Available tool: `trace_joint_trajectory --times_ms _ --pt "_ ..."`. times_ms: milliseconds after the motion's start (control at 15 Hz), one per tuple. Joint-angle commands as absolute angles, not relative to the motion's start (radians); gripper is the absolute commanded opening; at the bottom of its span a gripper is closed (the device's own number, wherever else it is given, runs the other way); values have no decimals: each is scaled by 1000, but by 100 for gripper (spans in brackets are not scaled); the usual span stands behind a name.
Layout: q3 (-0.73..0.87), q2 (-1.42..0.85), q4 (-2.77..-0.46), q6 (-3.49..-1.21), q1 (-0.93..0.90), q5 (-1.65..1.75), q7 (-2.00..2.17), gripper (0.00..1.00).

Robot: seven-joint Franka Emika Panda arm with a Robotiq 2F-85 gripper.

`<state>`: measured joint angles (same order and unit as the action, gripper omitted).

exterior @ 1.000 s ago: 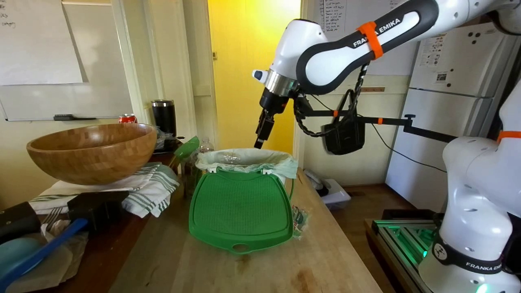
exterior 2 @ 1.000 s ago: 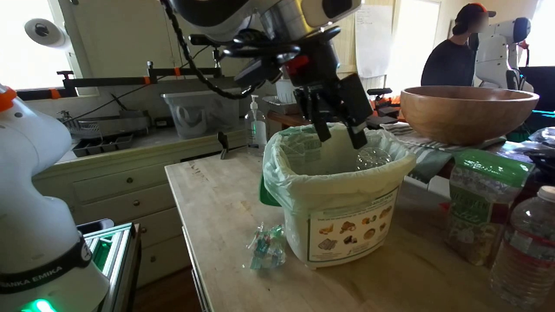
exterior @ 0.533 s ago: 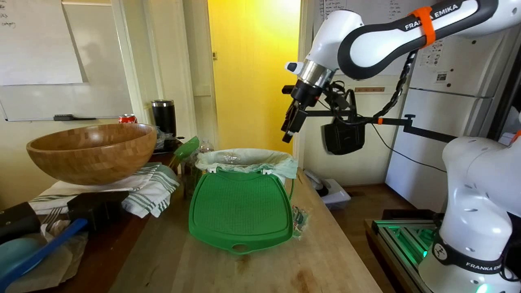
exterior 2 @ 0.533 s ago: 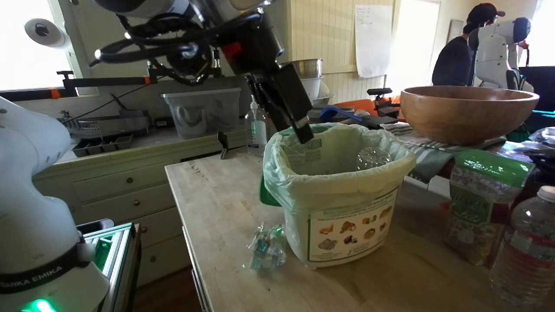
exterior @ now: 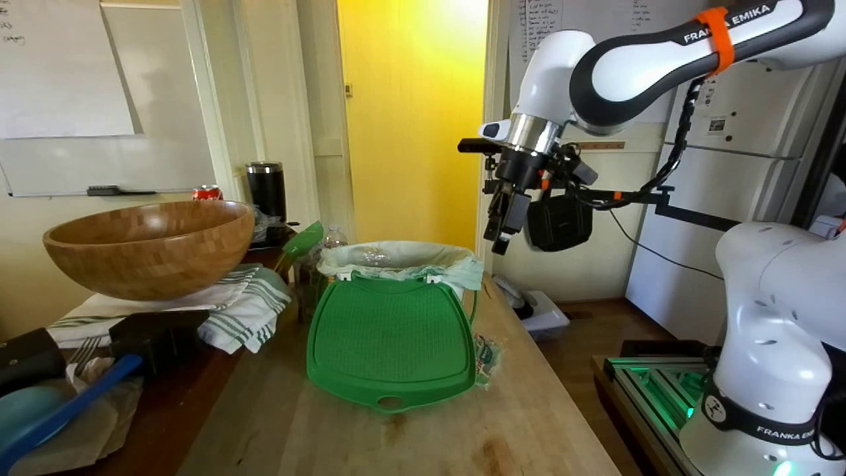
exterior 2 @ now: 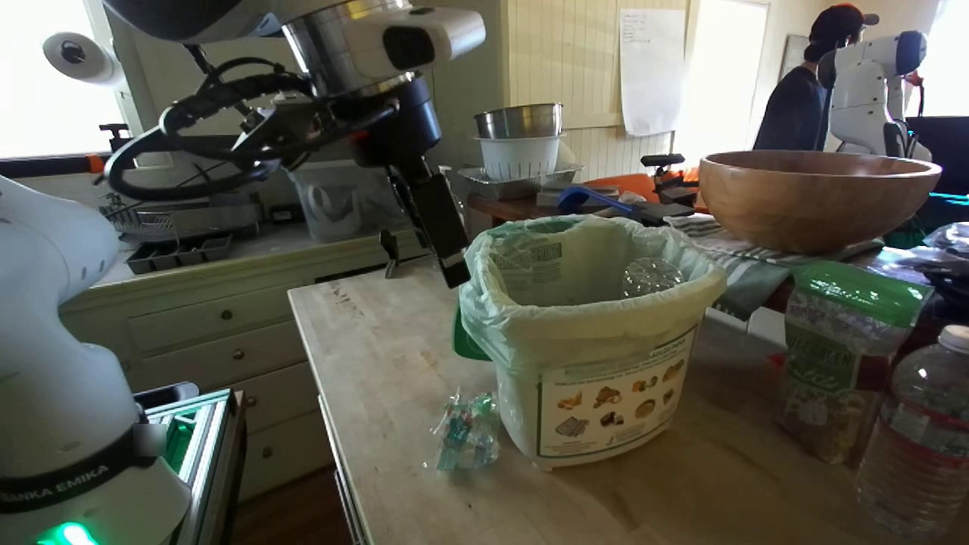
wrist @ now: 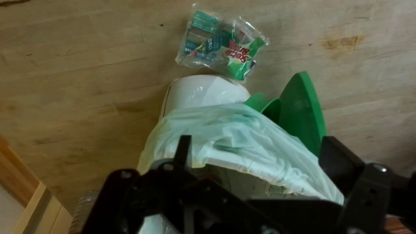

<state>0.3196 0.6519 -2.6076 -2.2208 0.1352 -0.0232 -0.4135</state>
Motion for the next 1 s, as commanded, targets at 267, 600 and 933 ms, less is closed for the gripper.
trace_joint_trajectory --times_ms 267,600,933 --pt "293 599 -2635 -2174 67 -75 -400 100" --pt "256 569 -2666 -2215 36 -122 -364 100" --pt "226 537 -2715 -2375 -10 -210 -353 100"
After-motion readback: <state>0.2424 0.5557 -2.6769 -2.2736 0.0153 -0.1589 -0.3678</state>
